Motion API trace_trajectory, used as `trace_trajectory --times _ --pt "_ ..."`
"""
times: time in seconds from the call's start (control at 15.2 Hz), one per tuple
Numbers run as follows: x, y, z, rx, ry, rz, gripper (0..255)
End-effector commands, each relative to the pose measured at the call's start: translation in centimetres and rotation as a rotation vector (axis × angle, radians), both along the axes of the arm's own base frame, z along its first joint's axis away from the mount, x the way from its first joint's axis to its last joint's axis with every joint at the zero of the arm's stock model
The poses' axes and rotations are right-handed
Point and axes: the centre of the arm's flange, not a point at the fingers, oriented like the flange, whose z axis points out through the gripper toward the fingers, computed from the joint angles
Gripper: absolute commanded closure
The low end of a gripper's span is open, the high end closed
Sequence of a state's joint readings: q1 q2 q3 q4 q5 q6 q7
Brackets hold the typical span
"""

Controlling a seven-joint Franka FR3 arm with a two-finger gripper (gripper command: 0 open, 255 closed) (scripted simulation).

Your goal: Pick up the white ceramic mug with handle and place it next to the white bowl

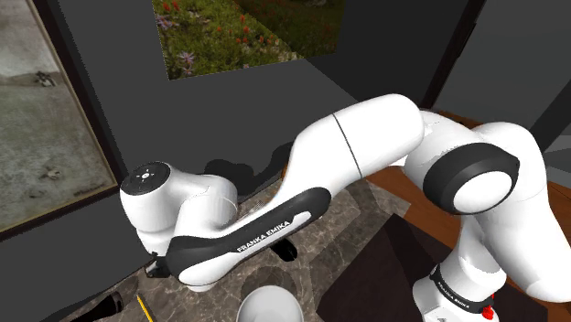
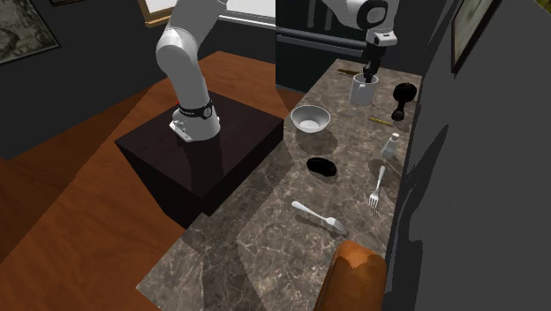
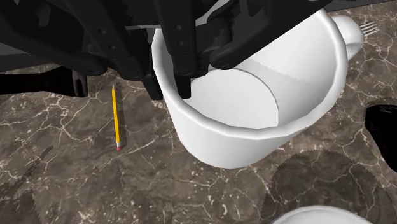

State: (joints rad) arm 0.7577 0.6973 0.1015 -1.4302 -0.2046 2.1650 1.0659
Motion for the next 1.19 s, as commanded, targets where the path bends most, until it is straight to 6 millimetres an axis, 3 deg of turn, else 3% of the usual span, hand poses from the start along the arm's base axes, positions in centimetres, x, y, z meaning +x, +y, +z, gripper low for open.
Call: trace_trajectory --times 0.0,1.12 --pt "-0.2 2.7 -0.1 0.000 -0.001 -0.001 255" --pt "-0.2 3.1 -8.5 0.000 -0.001 -0.001 255"
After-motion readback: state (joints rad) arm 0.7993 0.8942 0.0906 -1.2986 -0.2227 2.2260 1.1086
